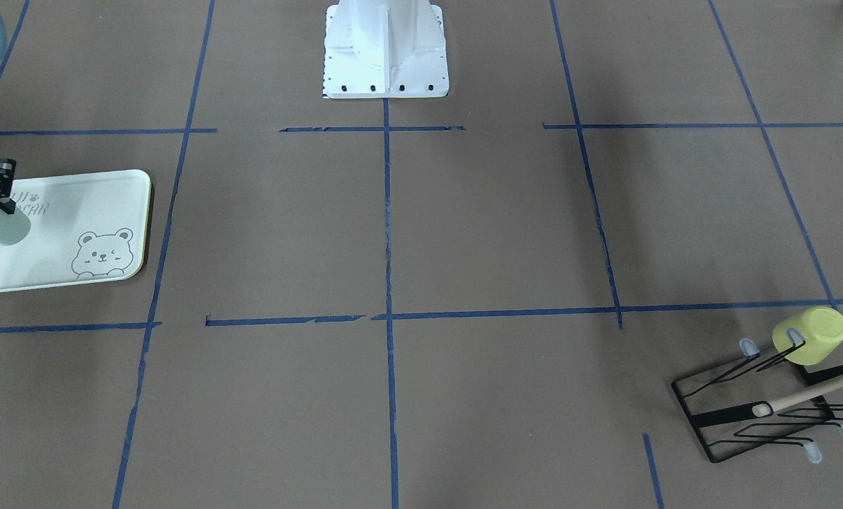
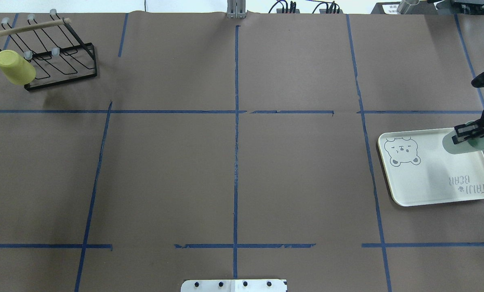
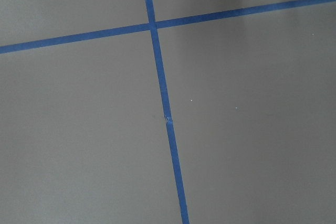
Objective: Left arm grabs green cup and hands to right arm on tray
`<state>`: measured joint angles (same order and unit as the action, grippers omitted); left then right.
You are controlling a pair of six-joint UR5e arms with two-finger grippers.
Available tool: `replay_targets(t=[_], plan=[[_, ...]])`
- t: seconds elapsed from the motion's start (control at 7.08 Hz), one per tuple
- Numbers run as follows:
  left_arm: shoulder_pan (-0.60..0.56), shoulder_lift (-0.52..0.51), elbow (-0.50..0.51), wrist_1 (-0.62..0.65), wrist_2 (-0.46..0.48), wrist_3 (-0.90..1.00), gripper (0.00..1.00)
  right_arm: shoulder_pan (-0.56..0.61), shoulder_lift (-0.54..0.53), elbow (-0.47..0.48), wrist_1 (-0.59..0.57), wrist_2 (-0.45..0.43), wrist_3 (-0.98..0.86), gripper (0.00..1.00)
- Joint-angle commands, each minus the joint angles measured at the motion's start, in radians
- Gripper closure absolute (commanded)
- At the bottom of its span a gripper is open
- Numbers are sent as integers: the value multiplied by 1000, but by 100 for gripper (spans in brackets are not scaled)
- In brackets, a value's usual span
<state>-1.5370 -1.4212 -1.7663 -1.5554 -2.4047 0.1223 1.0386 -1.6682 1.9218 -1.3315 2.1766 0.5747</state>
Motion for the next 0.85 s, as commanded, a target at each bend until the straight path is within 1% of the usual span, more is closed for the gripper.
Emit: replay_targets(t=[0.0,0.14,0.28,0.42,0.57,0.71], plan=[[0,-5,1,0,-1,-9,0,-69,2,-26,15,-23,34,97],[0,-7,1,0,-1,-10,0,-80,8,-44,14,-21,34,86],[0,-7,1,0,-1,-10,0,-100,15,-73,15,-21,36,62],[0,-8,2,0,-1,-10,0,-107,28,-78,15,-26,33,17],[0,-10,1,0,-1,-16,0,-101,27,-55,15,-24,33,1],[0,-10,1,0,-1,-21,0,-97,15,-20,11,-23,30,0]])
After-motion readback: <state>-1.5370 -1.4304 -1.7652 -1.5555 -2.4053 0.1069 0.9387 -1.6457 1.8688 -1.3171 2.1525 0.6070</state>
